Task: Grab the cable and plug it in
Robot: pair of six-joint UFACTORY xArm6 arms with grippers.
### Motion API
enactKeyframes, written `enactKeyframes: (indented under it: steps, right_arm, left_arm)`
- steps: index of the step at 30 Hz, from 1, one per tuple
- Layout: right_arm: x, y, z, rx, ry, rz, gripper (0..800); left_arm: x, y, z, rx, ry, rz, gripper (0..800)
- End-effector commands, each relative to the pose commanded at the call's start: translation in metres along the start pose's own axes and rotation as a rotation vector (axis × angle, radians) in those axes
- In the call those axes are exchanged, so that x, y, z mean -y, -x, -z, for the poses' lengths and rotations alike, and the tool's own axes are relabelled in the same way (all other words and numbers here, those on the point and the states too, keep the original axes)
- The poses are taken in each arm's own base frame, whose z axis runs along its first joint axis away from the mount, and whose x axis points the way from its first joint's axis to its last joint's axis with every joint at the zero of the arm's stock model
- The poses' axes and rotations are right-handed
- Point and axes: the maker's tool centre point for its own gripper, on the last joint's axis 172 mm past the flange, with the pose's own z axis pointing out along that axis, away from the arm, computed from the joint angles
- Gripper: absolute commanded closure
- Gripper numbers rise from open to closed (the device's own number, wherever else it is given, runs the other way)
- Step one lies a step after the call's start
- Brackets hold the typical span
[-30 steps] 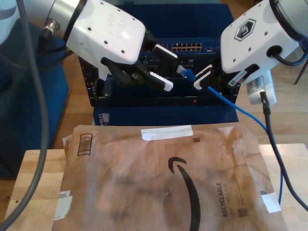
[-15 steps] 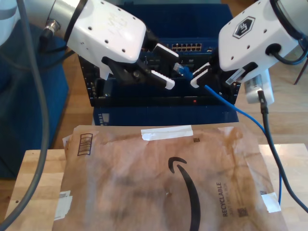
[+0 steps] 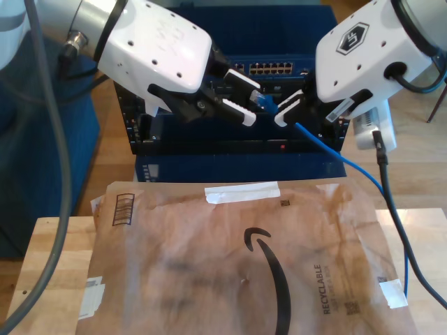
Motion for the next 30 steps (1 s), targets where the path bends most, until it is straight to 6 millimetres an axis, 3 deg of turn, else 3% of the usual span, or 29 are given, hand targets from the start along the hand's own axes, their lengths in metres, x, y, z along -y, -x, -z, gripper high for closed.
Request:
enactKeyframes:
  steps: [11, 22, 24, 30]
  right_arm:
    - [0.0000, 0.0002, -0.0016, 0.000, 0.003, 0.000, 798]
    - [0.0001, 0.0018, -0.0016, 0.005, 0.004, -0.001, 798]
    - [0.0001, 0.0018, -0.0016, 0.005, 0.004, -0.001, 798]
    - [0.0001, 0.0018, -0.0016, 0.005, 0.004, -0.001, 798]
  left_arm:
    - [-0.0010, 0.0080, 0.0003, 0.027, 0.004, -0.016, 394]
    - [-0.0003, 0.0040, -0.0018, 0.027, 0.000, -0.006, 480]
    - [-0.0003, 0.0040, -0.0018, 0.027, 0.000, -0.006, 513]
    - [0.0001, 0.0004, -0.0017, 0.027, 0.004, 0.004, 764]
